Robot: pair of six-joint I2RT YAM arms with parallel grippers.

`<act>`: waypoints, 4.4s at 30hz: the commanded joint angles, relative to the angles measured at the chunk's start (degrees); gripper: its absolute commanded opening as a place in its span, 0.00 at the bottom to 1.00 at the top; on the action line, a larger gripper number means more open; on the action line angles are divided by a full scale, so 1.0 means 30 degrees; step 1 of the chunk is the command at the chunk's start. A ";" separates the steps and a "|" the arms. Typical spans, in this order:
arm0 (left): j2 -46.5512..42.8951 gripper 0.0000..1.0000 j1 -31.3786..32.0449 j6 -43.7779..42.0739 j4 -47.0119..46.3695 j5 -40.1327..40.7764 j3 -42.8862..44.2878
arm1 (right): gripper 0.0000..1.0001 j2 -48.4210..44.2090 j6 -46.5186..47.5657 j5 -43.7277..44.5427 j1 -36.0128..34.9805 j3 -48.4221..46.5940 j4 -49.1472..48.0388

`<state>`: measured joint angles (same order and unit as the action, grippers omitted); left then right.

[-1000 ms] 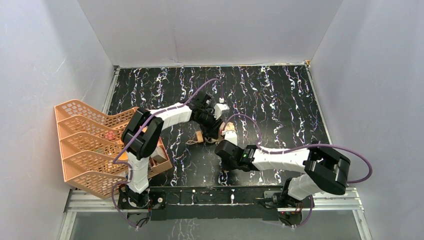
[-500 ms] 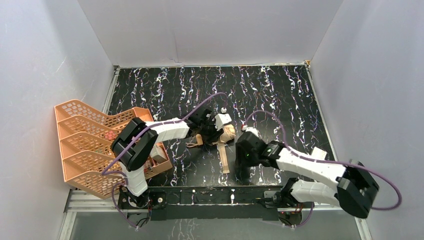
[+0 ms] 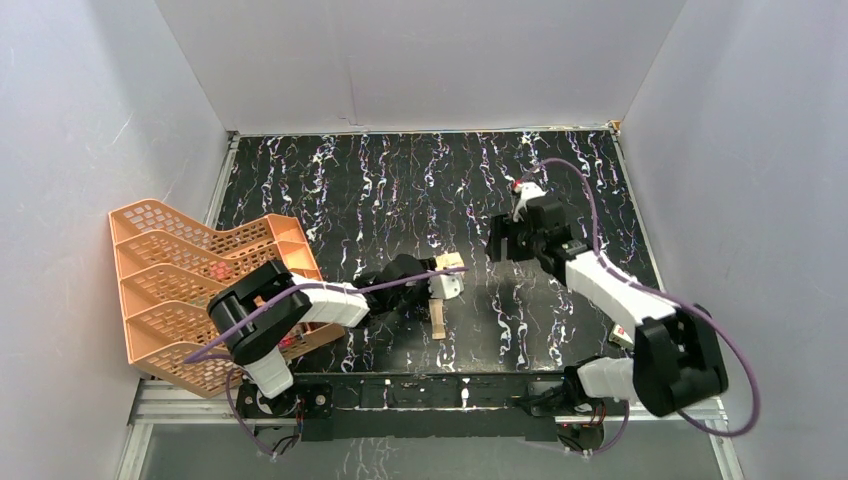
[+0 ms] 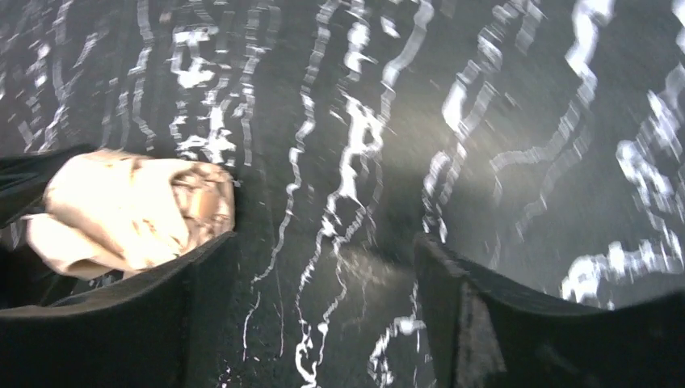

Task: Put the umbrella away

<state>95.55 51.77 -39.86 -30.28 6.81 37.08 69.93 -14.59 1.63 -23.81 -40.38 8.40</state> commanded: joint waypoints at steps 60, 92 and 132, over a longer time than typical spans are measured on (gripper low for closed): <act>-0.8183 0.57 0.1435 0.4298 0.1349 0.0655 -0.2716 | 0.26 1.1638 1.6887 -0.4400 -0.4560 -0.6472 0.0946; -0.3662 0.67 -1.1149 1.1328 0.5735 -1.3072 0.5837 | 0.29 1.0350 2.1608 0.3593 -0.9551 0.1731 -0.8881; 0.5693 0.37 -0.7036 0.3297 1.7022 -1.4298 1.0291 | 0.31 0.9824 2.3675 0.2446 -0.9944 0.3748 -1.3096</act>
<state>112.79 29.26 -27.64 15.68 -43.48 70.85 98.65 60.42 12.16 -53.71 -30.98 -42.48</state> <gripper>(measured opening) 0.450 0.510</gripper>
